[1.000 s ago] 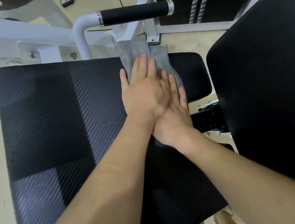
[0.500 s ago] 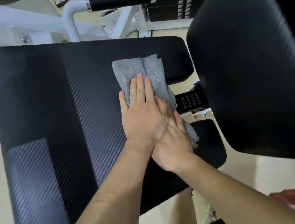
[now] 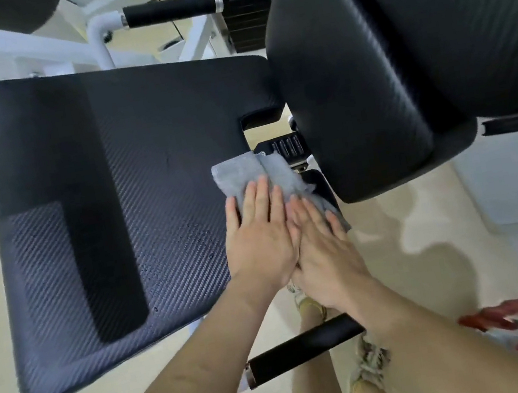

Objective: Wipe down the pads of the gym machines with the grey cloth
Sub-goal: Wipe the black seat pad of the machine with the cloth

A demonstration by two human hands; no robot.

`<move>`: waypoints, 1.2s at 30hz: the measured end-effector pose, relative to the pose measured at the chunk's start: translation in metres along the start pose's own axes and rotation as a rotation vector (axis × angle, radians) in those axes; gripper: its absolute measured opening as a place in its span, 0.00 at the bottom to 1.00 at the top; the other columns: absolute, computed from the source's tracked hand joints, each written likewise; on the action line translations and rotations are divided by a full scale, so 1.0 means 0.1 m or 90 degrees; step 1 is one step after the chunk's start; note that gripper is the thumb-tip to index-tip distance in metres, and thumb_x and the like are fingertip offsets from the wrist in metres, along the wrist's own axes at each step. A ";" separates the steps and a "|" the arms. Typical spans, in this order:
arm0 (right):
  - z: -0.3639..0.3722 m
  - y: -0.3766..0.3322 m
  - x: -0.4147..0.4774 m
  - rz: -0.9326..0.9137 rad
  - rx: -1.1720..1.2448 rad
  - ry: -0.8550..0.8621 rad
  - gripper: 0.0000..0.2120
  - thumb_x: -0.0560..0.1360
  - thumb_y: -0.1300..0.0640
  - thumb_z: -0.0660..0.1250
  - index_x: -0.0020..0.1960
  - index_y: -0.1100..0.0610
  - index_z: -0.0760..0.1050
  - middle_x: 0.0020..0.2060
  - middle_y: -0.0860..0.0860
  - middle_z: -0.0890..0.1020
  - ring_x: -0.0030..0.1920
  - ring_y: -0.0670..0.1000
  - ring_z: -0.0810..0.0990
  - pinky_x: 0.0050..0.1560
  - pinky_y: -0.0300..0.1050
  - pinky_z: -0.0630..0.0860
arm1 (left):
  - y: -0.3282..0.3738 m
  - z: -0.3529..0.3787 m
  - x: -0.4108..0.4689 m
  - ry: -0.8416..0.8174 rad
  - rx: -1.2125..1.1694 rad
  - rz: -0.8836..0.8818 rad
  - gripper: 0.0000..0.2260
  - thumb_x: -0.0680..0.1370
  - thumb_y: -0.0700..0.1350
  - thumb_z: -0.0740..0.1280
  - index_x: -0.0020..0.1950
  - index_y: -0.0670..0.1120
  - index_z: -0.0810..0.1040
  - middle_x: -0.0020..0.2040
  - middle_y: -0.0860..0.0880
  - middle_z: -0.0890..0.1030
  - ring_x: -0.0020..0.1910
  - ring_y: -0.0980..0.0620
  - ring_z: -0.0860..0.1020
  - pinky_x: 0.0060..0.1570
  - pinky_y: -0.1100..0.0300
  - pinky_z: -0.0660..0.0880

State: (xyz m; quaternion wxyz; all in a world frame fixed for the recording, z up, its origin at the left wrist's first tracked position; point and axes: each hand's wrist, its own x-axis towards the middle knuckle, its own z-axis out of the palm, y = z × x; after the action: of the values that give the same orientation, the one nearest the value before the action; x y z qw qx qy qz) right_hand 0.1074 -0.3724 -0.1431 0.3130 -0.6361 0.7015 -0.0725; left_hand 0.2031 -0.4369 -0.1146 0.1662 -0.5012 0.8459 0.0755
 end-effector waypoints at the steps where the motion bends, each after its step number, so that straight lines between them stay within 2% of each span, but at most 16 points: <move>1: -0.03 0.08 -0.01 0.029 -0.012 -0.010 0.39 0.78 0.41 0.52 0.75 0.52 0.29 0.75 0.46 0.33 0.74 0.45 0.31 0.76 0.52 0.38 | 0.07 0.01 0.06 -0.011 -0.006 0.022 0.27 0.82 0.55 0.41 0.79 0.46 0.48 0.80 0.45 0.47 0.79 0.47 0.43 0.73 0.46 0.35; 4: -0.05 0.24 -0.01 0.104 -0.023 -0.038 0.43 0.77 0.38 0.53 0.73 0.52 0.25 0.74 0.46 0.30 0.75 0.47 0.31 0.76 0.54 0.38 | 0.30 0.07 0.25 -0.032 -0.033 0.075 0.26 0.83 0.54 0.42 0.79 0.47 0.51 0.80 0.46 0.50 0.79 0.48 0.45 0.75 0.46 0.39; 8: 0.00 0.23 0.04 0.169 0.006 -0.027 0.39 0.78 0.42 0.53 0.77 0.57 0.35 0.78 0.54 0.42 0.77 0.53 0.39 0.76 0.55 0.40 | 0.34 0.08 0.50 -0.044 0.037 0.223 0.25 0.83 0.54 0.43 0.78 0.46 0.55 0.80 0.48 0.55 0.79 0.47 0.50 0.75 0.42 0.43; 10: 0.02 0.12 0.05 0.188 0.037 -0.013 0.40 0.79 0.43 0.54 0.76 0.58 0.31 0.78 0.56 0.39 0.77 0.54 0.36 0.76 0.55 0.39 | 0.26 0.08 0.52 -0.040 0.051 0.239 0.25 0.82 0.54 0.43 0.78 0.48 0.55 0.79 0.49 0.56 0.79 0.48 0.51 0.74 0.41 0.42; 12: 0.05 -0.04 0.02 0.175 0.054 -0.003 0.41 0.78 0.45 0.54 0.72 0.56 0.25 0.76 0.53 0.33 0.75 0.52 0.30 0.75 0.55 0.35 | 0.16 0.08 0.41 -0.042 0.052 0.199 0.26 0.82 0.55 0.43 0.79 0.50 0.53 0.80 0.51 0.53 0.79 0.51 0.48 0.74 0.40 0.40; 16: 0.11 -0.60 -0.07 0.049 0.034 -0.039 0.41 0.78 0.43 0.53 0.72 0.54 0.24 0.74 0.51 0.29 0.73 0.52 0.25 0.74 0.56 0.31 | -0.21 -0.05 -0.06 -0.057 0.043 0.025 0.26 0.82 0.55 0.44 0.79 0.50 0.48 0.80 0.52 0.48 0.79 0.54 0.44 0.73 0.41 0.37; 20: 0.22 -1.19 -0.11 -0.121 0.034 -0.096 0.39 0.78 0.43 0.52 0.73 0.50 0.26 0.76 0.52 0.33 0.73 0.51 0.24 0.72 0.58 0.29 | -0.65 -0.27 -0.55 -0.013 0.032 -0.168 0.28 0.80 0.55 0.44 0.79 0.48 0.53 0.80 0.51 0.52 0.79 0.52 0.50 0.72 0.42 0.41; 21: 0.23 -1.17 -0.10 -0.146 0.032 -0.084 0.39 0.77 0.43 0.53 0.74 0.50 0.29 0.77 0.51 0.37 0.74 0.51 0.27 0.73 0.57 0.31 | -0.69 -0.29 -0.60 -0.020 0.027 -0.191 0.29 0.78 0.56 0.43 0.79 0.48 0.53 0.80 0.50 0.52 0.79 0.51 0.50 0.72 0.42 0.41; 24: 0.21 -0.79 -0.05 -0.188 0.003 0.002 0.36 0.73 0.41 0.54 0.77 0.54 0.53 0.77 0.51 0.59 0.78 0.49 0.47 0.73 0.53 0.46 | -0.57 -0.27 -0.51 -0.032 0.008 -0.173 0.33 0.76 0.57 0.38 0.79 0.45 0.52 0.80 0.47 0.51 0.79 0.49 0.49 0.73 0.44 0.43; 26: 0.16 -0.42 -0.05 -0.162 -0.054 0.005 0.37 0.71 0.39 0.57 0.75 0.57 0.60 0.75 0.53 0.65 0.77 0.51 0.54 0.72 0.53 0.51 | -0.36 -0.17 -0.30 -0.035 -0.019 -0.101 0.29 0.80 0.56 0.42 0.79 0.46 0.50 0.80 0.48 0.49 0.79 0.50 0.47 0.74 0.46 0.41; 28: 0.11 -0.04 -0.08 -0.099 -0.088 -0.001 0.38 0.71 0.39 0.54 0.75 0.58 0.61 0.74 0.56 0.65 0.77 0.54 0.55 0.73 0.53 0.48 | -0.05 -0.03 -0.03 -0.047 -0.040 0.003 0.28 0.82 0.56 0.45 0.79 0.46 0.50 0.80 0.49 0.48 0.79 0.51 0.45 0.74 0.47 0.40; 31: 0.02 0.35 -0.12 0.000 -0.107 -0.013 0.39 0.72 0.39 0.49 0.78 0.59 0.53 0.77 0.59 0.58 0.78 0.55 0.48 0.75 0.56 0.45 | 0.41 0.09 0.29 -0.067 -0.030 0.104 0.27 0.82 0.55 0.44 0.79 0.45 0.50 0.80 0.49 0.50 0.79 0.51 0.45 0.74 0.48 0.39; 34: -0.01 0.41 -0.06 0.068 -0.056 -0.037 0.42 0.76 0.40 0.55 0.78 0.56 0.36 0.78 0.54 0.41 0.77 0.50 0.37 0.75 0.52 0.38 | 0.51 0.13 0.37 -0.046 -0.022 0.094 0.25 0.83 0.54 0.43 0.79 0.47 0.52 0.80 0.51 0.52 0.79 0.53 0.46 0.75 0.47 0.37; 36: 0.05 0.26 -0.06 0.085 0.003 -0.020 0.45 0.76 0.42 0.58 0.74 0.56 0.27 0.75 0.49 0.33 0.74 0.48 0.30 0.75 0.50 0.36 | 0.39 0.13 0.29 -0.046 0.001 0.081 0.25 0.83 0.54 0.42 0.79 0.48 0.50 0.80 0.52 0.50 0.79 0.54 0.44 0.74 0.45 0.35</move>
State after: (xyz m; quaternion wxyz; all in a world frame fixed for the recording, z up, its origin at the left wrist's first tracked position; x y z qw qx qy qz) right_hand 0.0877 -0.3610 -0.1582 0.3299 -0.5883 0.7370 -0.0433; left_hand 0.1591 -0.4383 -0.1389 0.1918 -0.4435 0.8694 0.1036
